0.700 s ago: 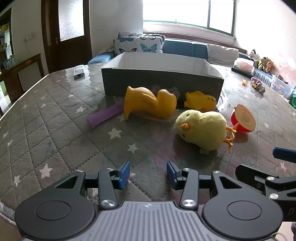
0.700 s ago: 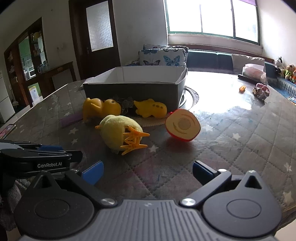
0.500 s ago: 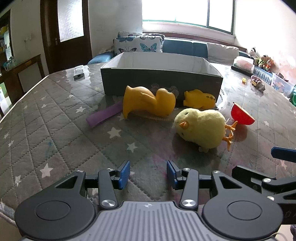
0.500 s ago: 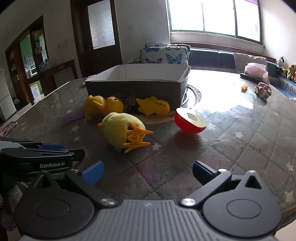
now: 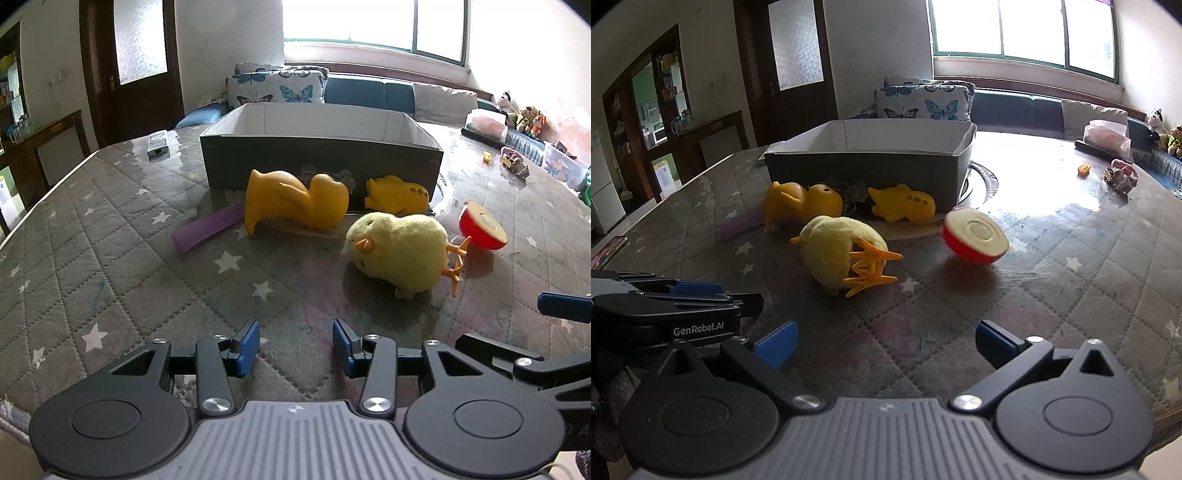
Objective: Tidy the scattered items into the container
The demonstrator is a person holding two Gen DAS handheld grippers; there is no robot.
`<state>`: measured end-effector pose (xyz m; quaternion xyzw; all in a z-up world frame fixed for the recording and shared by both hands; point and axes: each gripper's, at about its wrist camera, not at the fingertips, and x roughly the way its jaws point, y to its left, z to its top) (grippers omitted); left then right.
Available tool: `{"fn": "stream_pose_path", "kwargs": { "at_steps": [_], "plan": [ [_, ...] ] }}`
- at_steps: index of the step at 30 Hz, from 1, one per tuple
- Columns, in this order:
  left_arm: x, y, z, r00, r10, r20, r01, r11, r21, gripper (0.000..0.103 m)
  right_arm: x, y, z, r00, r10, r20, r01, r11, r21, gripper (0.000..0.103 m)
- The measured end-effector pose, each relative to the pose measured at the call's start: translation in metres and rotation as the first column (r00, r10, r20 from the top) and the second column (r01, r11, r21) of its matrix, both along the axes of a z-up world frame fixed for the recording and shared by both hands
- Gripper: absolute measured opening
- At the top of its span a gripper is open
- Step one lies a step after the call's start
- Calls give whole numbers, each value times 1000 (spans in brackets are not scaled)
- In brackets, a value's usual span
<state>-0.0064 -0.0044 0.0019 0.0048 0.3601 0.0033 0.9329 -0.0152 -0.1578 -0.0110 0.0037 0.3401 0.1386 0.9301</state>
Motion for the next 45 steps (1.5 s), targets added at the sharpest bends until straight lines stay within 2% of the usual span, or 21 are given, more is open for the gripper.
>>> {"fn": "stream_pose_path", "kwargs": {
  "at_steps": [45],
  "plan": [
    [2,-11,1,1000,-13,-13,13,999,48,46,3,2,0,1000,-15,-22,14,999,-36,103]
  ]
}}
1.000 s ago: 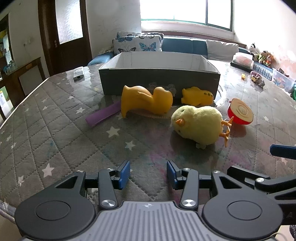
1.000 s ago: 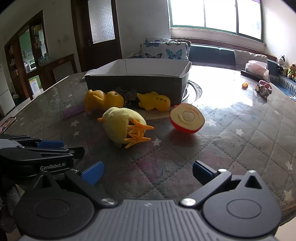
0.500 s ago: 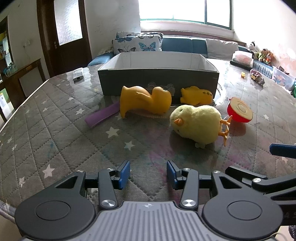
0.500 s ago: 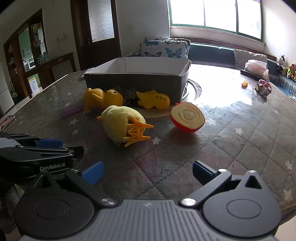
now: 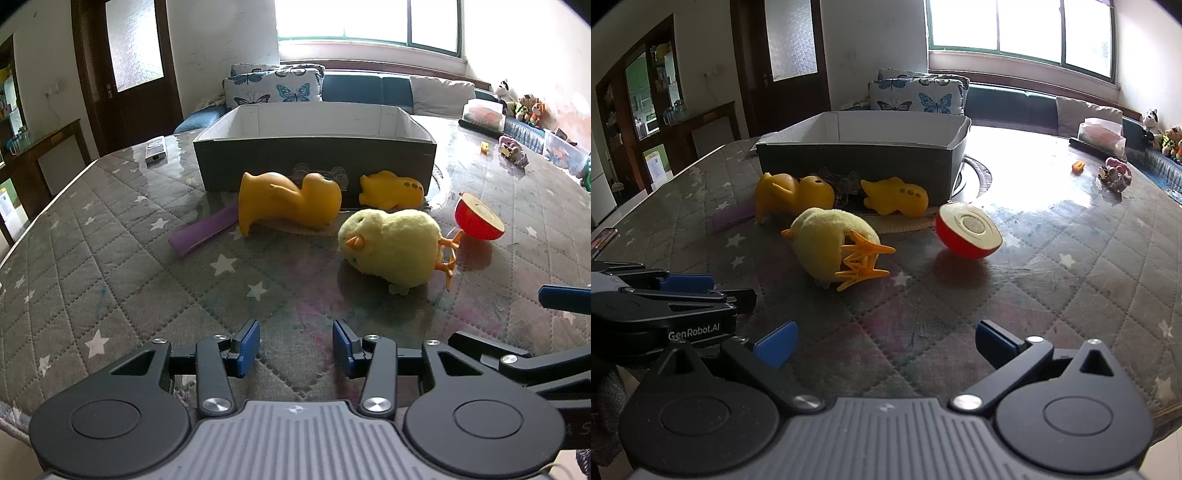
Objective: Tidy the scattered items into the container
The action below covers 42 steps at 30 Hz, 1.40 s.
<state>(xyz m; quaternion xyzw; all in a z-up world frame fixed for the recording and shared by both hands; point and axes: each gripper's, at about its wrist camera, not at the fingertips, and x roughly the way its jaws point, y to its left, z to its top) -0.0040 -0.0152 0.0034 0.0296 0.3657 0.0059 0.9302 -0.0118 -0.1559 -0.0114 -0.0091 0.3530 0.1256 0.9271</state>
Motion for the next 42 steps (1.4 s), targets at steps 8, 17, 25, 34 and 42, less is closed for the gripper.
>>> {"fn": "stream_pose_path", "kwargs": {
  "at_steps": [8,17,25,34,42],
  "plan": [
    [1,-1,0,1000,-1,0,1,1000,8,46,1,0,0,1000,-1,-4,1,1000,0,103],
    [2,-2,0,1000,-4,-1,4,1000,14,46,3,0,0,1000,-3,-6,3,1000,-2,103],
    [3,-2,0,1000,-4,-2,5,1000,15,46,4,0,0,1000,-6,-9,5,1000,-6,103],
    [4,-3,1,1000,-6,-4,6,1000,18,46,5,0,0,1000,-8,-10,8,1000,-9,103],
    [6,-3,1,1000,-7,-7,7,1000,19,46,6,0,0,1000,-8,-10,8,1000,-10,103]
  ]
}}
